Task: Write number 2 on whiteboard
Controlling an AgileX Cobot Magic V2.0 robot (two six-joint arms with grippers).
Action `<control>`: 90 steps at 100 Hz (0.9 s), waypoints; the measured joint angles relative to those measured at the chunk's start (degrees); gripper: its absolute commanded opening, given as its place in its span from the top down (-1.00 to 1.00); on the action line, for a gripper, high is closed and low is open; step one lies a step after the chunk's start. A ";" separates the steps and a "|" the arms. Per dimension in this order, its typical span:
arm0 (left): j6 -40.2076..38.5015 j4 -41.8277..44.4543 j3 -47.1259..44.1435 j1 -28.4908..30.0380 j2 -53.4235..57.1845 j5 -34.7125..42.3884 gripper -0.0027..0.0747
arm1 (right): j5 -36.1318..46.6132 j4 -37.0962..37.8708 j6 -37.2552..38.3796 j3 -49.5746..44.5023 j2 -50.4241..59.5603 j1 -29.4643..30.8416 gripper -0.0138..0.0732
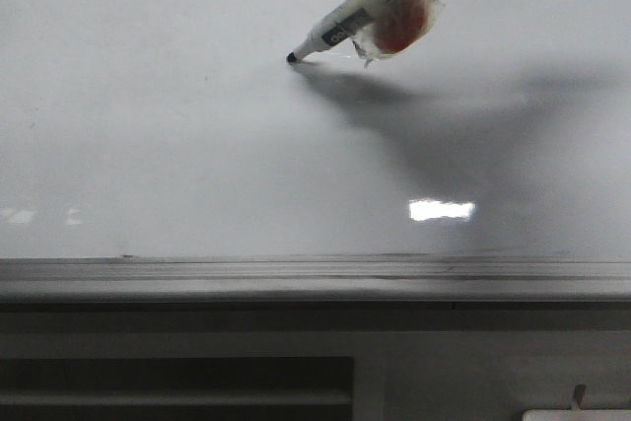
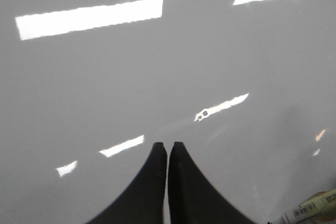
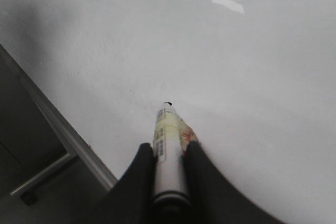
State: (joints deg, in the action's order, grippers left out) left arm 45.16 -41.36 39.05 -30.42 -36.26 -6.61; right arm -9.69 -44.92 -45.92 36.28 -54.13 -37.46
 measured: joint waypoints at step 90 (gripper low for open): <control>0.00 0.00 0.00 0.00 0.00 0.00 0.98 | -2.76 0.00 0.26 0.10 4.28 8.30 0.79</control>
State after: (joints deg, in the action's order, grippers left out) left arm 45.16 -41.36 39.05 -30.42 -36.26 -6.61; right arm -12.46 -44.92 -45.66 36.38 -49.86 -29.16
